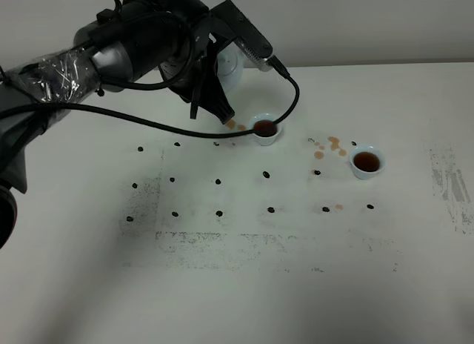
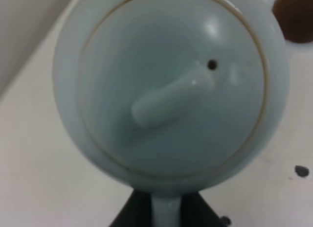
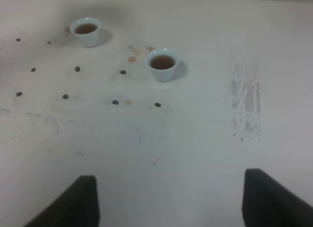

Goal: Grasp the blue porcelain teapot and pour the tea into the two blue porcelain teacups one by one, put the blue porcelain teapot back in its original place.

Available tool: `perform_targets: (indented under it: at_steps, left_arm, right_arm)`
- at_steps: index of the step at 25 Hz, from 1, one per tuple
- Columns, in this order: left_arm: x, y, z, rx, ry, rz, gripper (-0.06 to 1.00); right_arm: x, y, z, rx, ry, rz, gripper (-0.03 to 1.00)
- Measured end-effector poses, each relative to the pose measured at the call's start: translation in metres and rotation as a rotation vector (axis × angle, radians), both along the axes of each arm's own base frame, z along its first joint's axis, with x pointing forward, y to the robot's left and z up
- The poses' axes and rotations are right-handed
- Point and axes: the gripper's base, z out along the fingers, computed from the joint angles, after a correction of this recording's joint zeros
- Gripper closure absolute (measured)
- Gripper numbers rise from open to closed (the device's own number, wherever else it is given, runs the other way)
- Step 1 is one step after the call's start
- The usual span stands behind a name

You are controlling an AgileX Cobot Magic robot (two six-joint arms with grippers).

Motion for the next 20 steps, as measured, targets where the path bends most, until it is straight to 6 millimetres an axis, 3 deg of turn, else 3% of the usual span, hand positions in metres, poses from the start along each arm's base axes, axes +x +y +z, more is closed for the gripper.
perform_targets:
  at_steps: [7,20]
  left_arm:
    - [0.009,0.012,-0.022,-0.030,0.059,0.123,0.90]
    - [0.018,0.003,-0.072,-0.058,0.135,0.130,0.90]
  right_arm:
    - [0.000,0.000,0.000,0.001,0.000,0.000,0.38]
    - [0.000,0.000,0.000,0.003,0.000,0.002,0.38]
